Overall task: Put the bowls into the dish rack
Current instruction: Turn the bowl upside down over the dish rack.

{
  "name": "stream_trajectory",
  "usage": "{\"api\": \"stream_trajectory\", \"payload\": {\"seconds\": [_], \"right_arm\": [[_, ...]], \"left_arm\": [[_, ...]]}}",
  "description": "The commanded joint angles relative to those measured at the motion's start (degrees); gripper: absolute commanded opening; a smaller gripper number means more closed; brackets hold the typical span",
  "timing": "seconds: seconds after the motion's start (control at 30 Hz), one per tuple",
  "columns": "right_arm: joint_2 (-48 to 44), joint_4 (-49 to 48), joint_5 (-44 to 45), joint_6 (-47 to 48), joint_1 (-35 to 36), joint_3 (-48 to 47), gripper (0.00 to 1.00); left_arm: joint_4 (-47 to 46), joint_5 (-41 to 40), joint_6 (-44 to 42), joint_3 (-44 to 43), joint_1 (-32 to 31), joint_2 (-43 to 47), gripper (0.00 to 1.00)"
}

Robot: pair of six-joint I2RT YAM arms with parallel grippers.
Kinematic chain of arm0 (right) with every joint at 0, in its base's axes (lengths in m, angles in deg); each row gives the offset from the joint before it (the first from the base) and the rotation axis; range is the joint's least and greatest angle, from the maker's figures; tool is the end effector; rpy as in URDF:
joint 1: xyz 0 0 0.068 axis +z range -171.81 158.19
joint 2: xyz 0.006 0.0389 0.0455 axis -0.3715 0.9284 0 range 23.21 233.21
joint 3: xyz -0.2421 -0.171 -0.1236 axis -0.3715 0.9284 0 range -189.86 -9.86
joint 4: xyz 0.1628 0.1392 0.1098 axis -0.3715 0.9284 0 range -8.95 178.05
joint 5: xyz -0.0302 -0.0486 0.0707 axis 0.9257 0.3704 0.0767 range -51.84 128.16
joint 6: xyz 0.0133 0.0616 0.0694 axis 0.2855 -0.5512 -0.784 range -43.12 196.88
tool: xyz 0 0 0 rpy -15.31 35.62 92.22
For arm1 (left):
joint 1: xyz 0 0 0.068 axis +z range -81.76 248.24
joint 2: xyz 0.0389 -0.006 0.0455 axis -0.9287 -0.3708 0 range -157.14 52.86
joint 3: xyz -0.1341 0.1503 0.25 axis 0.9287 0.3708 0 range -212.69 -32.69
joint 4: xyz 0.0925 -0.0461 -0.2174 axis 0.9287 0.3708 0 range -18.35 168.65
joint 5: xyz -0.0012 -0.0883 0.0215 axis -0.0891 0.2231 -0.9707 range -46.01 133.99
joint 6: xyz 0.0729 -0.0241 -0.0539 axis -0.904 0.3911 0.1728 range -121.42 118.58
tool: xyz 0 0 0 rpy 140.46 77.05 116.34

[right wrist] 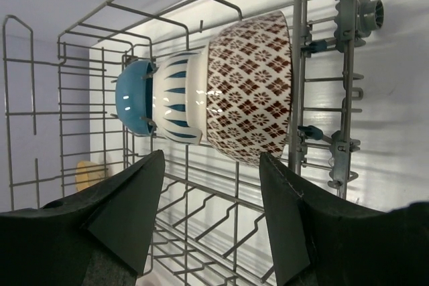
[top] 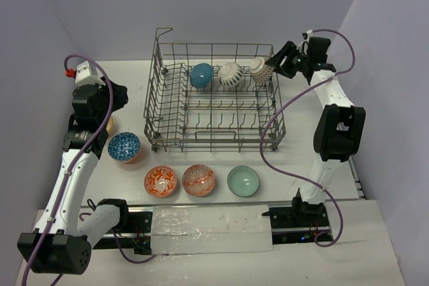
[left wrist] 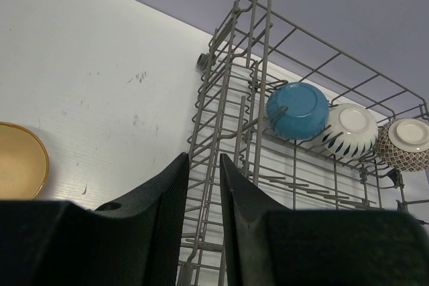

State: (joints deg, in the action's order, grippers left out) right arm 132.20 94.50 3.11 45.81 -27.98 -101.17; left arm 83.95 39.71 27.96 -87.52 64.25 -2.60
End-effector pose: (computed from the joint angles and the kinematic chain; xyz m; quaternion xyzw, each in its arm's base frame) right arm 0.4777 -0.0029 0.3256 0.1249 0.8342 0.3571 0.4011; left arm 0.2199 -0.0090 0.3940 -0.1945 0.7574 -0.1508 0.6047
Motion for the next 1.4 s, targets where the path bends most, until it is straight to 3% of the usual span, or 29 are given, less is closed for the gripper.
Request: {"api": "stream_trajectory", "payload": {"seconds": [0.0,0.47,0.9,1.37], "right_arm": [[-3.17,2.28,0.86,1.8,0.72,-4.31,0.66],[-1.68,4.04,1.03,2.68,1.6,-6.95,0.66],[5.7,9.49,6.39,5.67,5.91,-15.12,0.66],[9.57,9.75,7.63,7.07,8.2,-15.57,0.67]], "left_arm": [[-0.08,0.76,-0.56,-2.04,-0.23,0.0,0.31],[0.1,0.93,-0.47,-2.12,-0.23,0.0,0.31],[0.1,0.93,-0.56,-2.21,-0.23,-0.17,0.31],[0.27,1.37,-0.38,-2.3,-0.23,-0.61,0.31]]}}
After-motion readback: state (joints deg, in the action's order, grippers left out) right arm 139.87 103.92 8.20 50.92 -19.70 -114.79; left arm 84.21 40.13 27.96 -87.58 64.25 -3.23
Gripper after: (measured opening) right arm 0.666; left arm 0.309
